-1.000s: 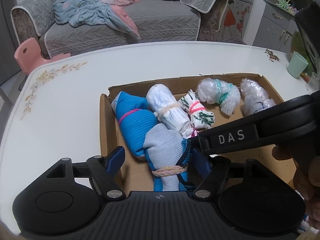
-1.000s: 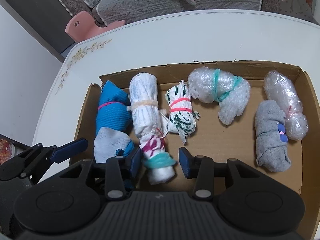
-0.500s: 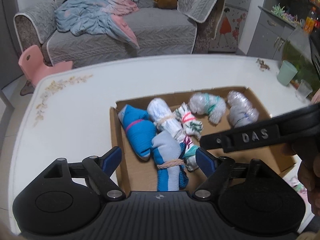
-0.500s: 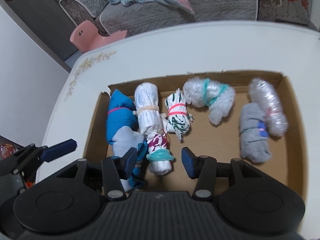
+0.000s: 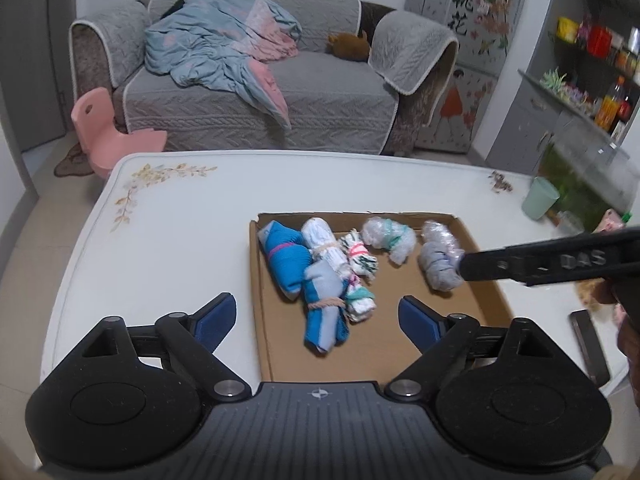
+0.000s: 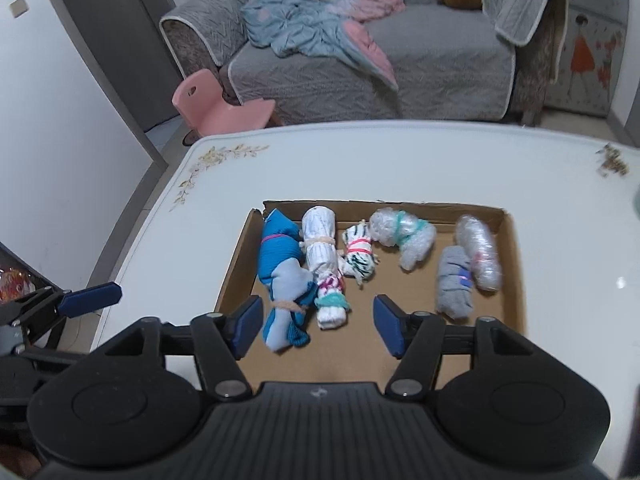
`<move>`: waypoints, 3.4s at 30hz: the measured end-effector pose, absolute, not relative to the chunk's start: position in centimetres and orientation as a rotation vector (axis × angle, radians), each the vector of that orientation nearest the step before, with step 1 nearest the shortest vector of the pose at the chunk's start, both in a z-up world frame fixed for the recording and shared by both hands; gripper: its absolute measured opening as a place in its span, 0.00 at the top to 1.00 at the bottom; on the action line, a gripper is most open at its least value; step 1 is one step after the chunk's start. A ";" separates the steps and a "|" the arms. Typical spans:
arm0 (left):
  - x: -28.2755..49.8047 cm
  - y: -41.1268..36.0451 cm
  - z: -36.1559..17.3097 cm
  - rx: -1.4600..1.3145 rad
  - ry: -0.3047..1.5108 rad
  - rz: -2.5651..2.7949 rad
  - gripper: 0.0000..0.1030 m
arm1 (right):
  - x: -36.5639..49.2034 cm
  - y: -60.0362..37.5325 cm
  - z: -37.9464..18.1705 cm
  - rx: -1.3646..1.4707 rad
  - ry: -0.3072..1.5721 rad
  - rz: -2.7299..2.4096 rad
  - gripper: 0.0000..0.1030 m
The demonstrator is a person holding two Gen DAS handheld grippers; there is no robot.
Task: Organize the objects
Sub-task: 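Move both grippers back to the pile beside the box, then grasp the purple-banded bubble-wrap ball with the left gripper while the right grasps the green-banded white sock, then carry the bubble-wrap ball and green-banded sock into the box with both grippers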
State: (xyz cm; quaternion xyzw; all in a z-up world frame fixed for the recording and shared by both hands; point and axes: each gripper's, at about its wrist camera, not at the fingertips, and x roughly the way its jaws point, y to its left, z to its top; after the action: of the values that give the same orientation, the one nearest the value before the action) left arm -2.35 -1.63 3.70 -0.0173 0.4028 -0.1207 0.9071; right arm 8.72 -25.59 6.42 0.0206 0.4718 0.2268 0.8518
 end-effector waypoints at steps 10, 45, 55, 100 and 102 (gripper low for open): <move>-4.7 -3.6 3.0 0.017 0.837 -0.347 0.10 | 3.5 -29.4 7.9 0.028 0.913 0.462 0.36; -9.0 -13.0 -10.8 0.387 0.920 -0.735 0.06 | 0.1 -41.3 -6.6 0.093 0.953 0.303 0.33; -8.0 -13.4 -11.4 0.344 0.950 -0.754 0.15 | 2.7 -40.5 -8.4 0.032 1.022 0.258 0.44; -0.7 -11.9 -2.2 0.197 0.896 -0.640 0.56 | 6.4 -40.9 2.2 -0.038 0.821 0.401 0.73; 1.6 -12.3 -2.0 0.171 0.874 -0.602 0.56 | 7.6 -39.6 3.1 -0.050 0.796 0.449 0.73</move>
State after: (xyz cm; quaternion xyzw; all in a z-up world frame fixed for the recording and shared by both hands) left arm 1.63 -12.26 -2.01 0.0816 0.4164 -0.2866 0.8590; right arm 7.65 -39.57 3.06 -0.0239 0.3845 0.2165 0.8971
